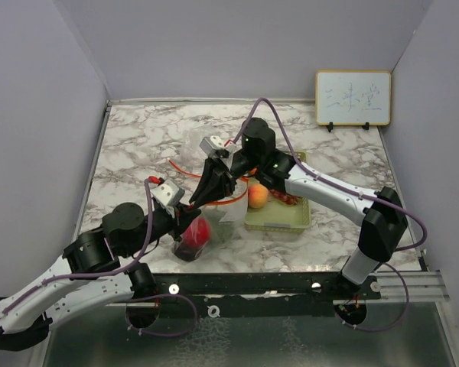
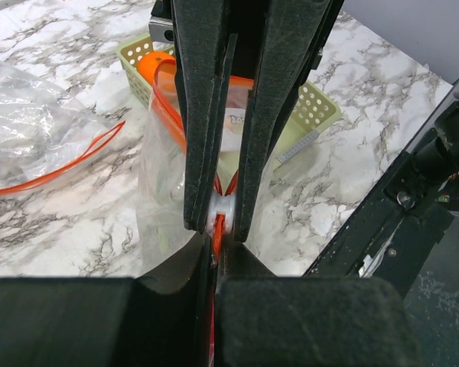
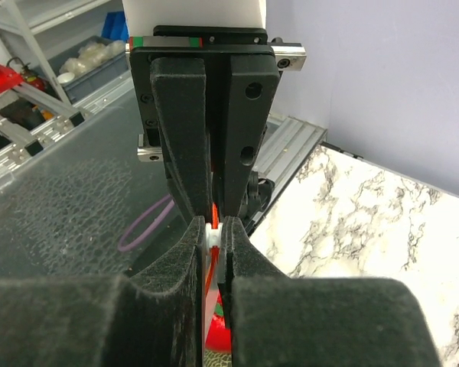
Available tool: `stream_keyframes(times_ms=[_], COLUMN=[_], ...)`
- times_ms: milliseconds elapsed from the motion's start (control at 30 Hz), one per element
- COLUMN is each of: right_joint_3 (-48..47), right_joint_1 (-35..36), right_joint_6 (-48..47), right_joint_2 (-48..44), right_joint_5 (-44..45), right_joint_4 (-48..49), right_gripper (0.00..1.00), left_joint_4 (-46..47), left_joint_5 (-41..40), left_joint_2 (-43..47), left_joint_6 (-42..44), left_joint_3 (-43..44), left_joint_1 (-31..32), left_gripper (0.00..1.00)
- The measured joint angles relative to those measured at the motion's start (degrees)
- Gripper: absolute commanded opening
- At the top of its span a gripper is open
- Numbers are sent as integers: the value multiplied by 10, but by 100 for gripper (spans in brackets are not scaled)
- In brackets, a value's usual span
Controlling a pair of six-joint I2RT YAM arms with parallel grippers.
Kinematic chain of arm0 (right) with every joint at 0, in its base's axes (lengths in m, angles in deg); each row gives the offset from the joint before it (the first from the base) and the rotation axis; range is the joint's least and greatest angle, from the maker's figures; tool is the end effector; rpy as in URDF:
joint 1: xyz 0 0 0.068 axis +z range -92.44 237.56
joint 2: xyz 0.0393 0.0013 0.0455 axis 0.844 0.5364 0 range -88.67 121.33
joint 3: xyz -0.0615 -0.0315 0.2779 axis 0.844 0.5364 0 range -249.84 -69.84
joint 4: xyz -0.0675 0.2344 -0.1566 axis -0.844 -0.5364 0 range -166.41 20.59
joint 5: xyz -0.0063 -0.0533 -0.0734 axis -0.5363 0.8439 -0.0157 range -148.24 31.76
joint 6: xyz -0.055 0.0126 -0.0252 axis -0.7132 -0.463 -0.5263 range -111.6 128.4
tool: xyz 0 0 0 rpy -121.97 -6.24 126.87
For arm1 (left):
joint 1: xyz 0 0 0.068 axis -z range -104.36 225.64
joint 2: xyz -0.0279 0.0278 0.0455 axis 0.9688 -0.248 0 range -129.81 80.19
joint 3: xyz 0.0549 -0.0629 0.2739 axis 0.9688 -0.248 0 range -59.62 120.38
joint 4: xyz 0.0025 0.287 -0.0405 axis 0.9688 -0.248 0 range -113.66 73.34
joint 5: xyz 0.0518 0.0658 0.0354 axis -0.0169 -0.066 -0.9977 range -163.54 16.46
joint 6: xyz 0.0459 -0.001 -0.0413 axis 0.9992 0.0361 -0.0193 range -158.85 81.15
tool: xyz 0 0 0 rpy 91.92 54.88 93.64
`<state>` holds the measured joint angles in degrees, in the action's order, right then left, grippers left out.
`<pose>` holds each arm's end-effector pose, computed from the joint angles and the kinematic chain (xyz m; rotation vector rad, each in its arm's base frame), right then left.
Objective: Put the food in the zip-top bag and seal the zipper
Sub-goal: Zip the zipper food storage bag at the center of the board.
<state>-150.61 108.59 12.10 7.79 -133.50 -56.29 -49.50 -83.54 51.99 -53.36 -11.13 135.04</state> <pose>0.2280 0.3535 0.3691 -1.6496 0.9501 1.7226 0.0728 -0.1072 0.3705 0.5857 1.7577 -0.7617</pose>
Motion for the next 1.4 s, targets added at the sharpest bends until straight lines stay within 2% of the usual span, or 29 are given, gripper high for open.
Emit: stream_keyframes(times_ms=[300,500,1167,1400], right_joint_3=[-28,-26,69,79], right_joint_1=[3,-25,-152,-172], right_joint_6=[-99,-132,-160,-160], right_joint_2=[-1,-3,-27,-29], right_joint_5=[69,107,124,144], right_joint_4=[-132,-189,-212,-213], right_gripper=[2,2,2,2], left_joint_4=[-28,-46,-59,-58], left_joint_5=[-21,-49,-154,-182], left_joint_2=[28,59,78,85], left_joint_6=[0,0,-2,-2], left_joint_3=[0,13,28,42], left_joint_1=[0,0,0,3], left_gripper=[0,0,0,0])
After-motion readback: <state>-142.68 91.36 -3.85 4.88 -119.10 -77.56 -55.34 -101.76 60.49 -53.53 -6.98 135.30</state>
